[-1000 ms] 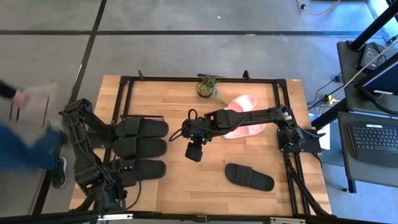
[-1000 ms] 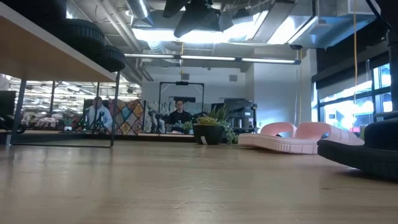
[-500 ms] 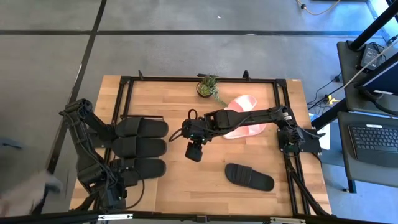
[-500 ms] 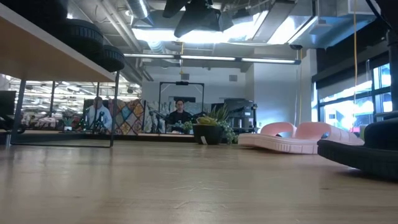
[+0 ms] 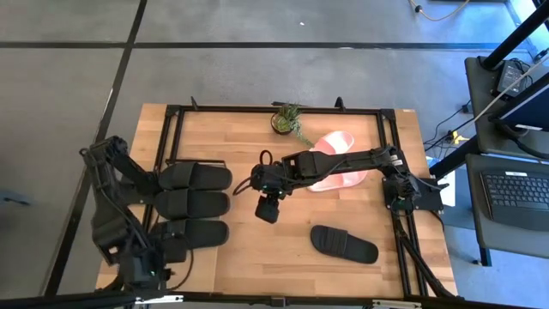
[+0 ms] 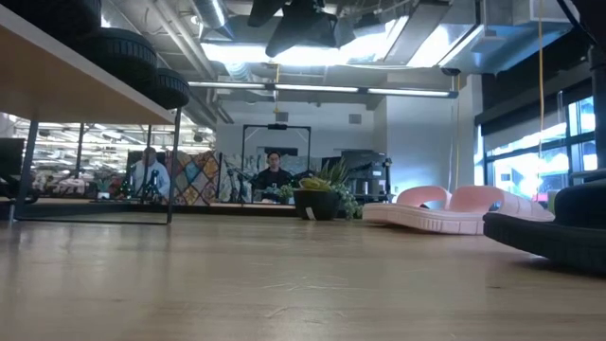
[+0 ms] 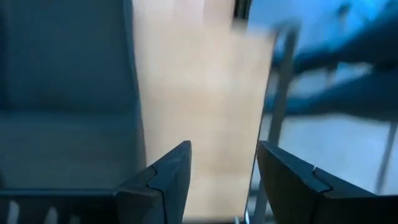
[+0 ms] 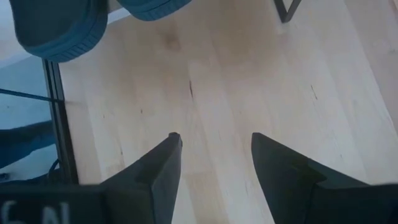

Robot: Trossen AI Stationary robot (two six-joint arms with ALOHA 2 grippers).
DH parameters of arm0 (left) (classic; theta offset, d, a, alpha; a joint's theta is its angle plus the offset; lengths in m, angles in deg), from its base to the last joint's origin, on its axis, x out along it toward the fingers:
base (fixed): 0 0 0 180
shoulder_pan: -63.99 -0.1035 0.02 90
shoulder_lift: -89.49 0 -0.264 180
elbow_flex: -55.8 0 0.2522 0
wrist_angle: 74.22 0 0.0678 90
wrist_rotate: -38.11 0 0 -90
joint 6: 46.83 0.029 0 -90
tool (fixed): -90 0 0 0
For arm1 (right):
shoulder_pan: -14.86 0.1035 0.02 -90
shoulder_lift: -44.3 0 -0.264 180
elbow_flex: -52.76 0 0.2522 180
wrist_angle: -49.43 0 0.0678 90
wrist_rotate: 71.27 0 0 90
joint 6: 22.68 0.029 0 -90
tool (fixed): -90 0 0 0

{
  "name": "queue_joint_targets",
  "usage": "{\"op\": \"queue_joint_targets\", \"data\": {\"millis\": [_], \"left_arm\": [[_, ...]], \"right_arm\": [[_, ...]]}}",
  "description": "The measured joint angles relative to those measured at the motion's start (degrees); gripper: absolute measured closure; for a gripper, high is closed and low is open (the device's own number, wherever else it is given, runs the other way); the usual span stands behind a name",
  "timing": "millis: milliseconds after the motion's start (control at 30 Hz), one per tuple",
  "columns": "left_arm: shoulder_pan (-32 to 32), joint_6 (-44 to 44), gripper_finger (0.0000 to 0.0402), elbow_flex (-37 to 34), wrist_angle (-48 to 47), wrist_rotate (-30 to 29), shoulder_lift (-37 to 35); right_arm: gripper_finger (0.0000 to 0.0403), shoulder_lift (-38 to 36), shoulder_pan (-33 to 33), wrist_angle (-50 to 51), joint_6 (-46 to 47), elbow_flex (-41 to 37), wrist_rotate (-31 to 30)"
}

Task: Pick and place slides into the shelf
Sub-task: Put the black slipper on the shelf

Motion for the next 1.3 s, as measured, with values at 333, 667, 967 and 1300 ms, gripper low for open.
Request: {"op": "queue_joint_targets", "data": {"millis": [333, 667, 967, 1300], "left_arm": [[0.64, 13.35, 0.0227, 6.11, -0.40, -22.81, -9.41], [-6.47, 24.39, 0.0227, -0.76, -0.15, -25.26, -24.76], [-12.01, 32.34, 0.0227, -9.70, 0.91, -24.43, -36.37], [-15.71, 36.61, 0.0227, -17.33, 2.90, -23.30, -47.62]], "right_arm": [[0.0208, -2.38, 1.58, 2.67, 5.09, 0.00, -0.43], [0.0208, -2.83, 7.38, 11.72, 18.93, 0.00, -9.68], [0.0208, -2.96, 11.12, 28.57, 44.45, 0.00, -12.18], [0.0208, -4.72, 15.45, 29.25, 59.09, -0.90, -12.13]]}}
